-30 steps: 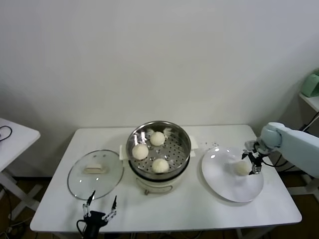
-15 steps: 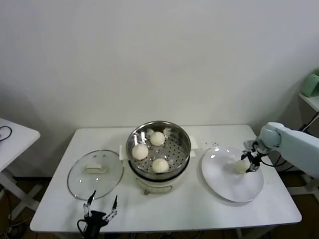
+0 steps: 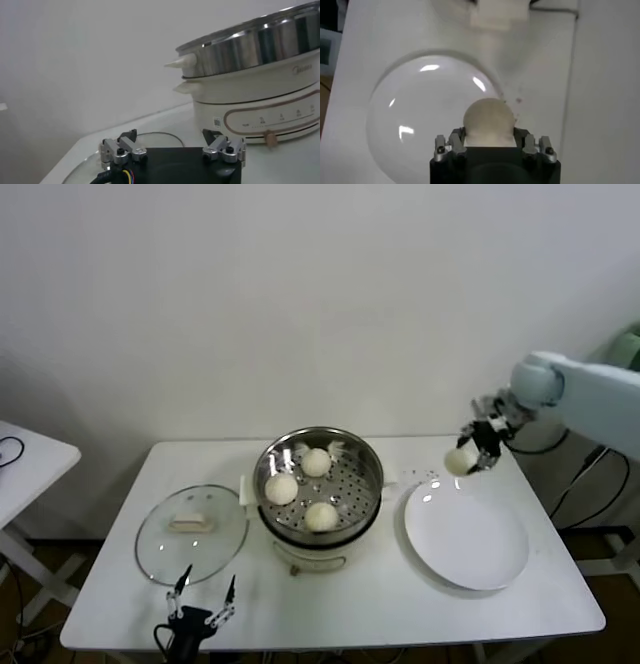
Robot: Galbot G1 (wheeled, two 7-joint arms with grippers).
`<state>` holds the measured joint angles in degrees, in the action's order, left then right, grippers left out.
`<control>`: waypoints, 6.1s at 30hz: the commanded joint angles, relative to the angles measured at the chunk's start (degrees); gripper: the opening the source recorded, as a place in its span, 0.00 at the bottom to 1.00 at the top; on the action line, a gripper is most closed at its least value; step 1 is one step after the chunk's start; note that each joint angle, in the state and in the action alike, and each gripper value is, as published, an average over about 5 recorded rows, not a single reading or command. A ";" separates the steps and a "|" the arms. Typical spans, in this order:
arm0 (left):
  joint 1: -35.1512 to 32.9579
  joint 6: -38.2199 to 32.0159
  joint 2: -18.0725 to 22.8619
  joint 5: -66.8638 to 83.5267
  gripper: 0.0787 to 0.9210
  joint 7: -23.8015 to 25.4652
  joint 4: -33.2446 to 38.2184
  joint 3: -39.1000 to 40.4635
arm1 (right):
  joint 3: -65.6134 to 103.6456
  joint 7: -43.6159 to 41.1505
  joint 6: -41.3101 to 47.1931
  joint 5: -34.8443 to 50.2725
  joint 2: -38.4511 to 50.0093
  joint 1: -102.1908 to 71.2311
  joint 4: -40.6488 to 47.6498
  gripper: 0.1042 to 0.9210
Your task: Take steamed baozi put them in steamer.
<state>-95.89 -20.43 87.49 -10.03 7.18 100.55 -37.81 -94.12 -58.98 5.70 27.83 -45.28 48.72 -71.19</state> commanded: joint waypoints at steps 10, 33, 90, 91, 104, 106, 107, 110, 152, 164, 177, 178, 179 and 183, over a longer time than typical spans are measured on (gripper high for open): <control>0.61 -0.28 0.14 0.08 0.88 0.00 -0.74 0.30 | 3.05 7.26 10.63 9.61 -11.25 4.68 -15.92 0.66; 1.57 -0.28 0.22 0.29 0.88 -0.01 -2.05 -0.32 | 9.27 11.79 11.70 -4.28 -14.19 -17.23 -6.69 0.66; 3.93 -0.55 -2.11 4.22 0.88 -1.38 -1.71 -0.33 | 138.35 49.78 -15.96 6.44 6.47 -141.88 -26.75 0.88; 4.07 -1.02 -2.10 4.58 0.88 -1.83 -1.80 -0.33 | 138.82 49.64 -17.17 6.29 4.34 -143.03 -26.36 0.88; 9.20 -5.55 -2.48 -26.78 0.88 -16.91 -4.76 -4.57 | 135.09 51.30 -25.40 5.49 -8.81 -145.45 -20.86 0.88; 10.70 -4.13 -3.12 -36.59 0.88 -20.28 -6.15 -5.31 | 134.31 51.53 -25.47 5.65 -9.43 -145.09 -20.75 0.88; 11.51 -3.20 -3.46 -41.09 0.88 -21.87 -7.00 -5.64 | 134.00 51.55 -25.44 5.71 -9.73 -144.91 -20.76 0.88; 13.92 -0.94 -4.16 -55.35 0.88 -25.94 -9.77 -7.07 | 133.20 51.66 -25.23 5.87 -10.49 -144.35 -20.93 0.88; 23.89 9.55 -6.12 -77.54 0.88 -25.81 -19.88 -4.79 | 131.56 52.38 -26.42 8.47 -11.53 -141.78 -19.95 0.88; 27.71 10.24 -6.82 -79.45 0.88 -25.79 -23.38 -3.61 | 131.52 51.94 -26.55 8.25 -12.45 -141.79 -20.10 0.88; 28.87 9.93 -6.83 -80.12 0.63 -25.54 -25.55 -3.54 | 131.55 51.98 -26.70 8.50 -12.51 -141.63 -20.11 0.88; 28.83 9.95 -6.81 -80.13 0.59 -25.51 -25.61 -3.54 | 131.52 52.02 -26.71 8.52 -12.50 -141.57 -20.10 0.88; 28.79 10.00 -6.79 -80.14 0.56 -25.48 -25.68 -3.56 | 131.49 52.07 -26.72 8.54 -12.51 -141.52 -20.07 0.88; 28.77 10.32 -6.72 -80.18 0.43 -25.50 -25.87 -3.65 | 131.41 52.17 -26.81 8.63 -12.69 -141.35 -20.00 0.88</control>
<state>-67.82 -10.42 80.71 -89.80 -18.27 75.31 -41.46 37.36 -6.91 -21.06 36.39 -57.85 -92.68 -91.18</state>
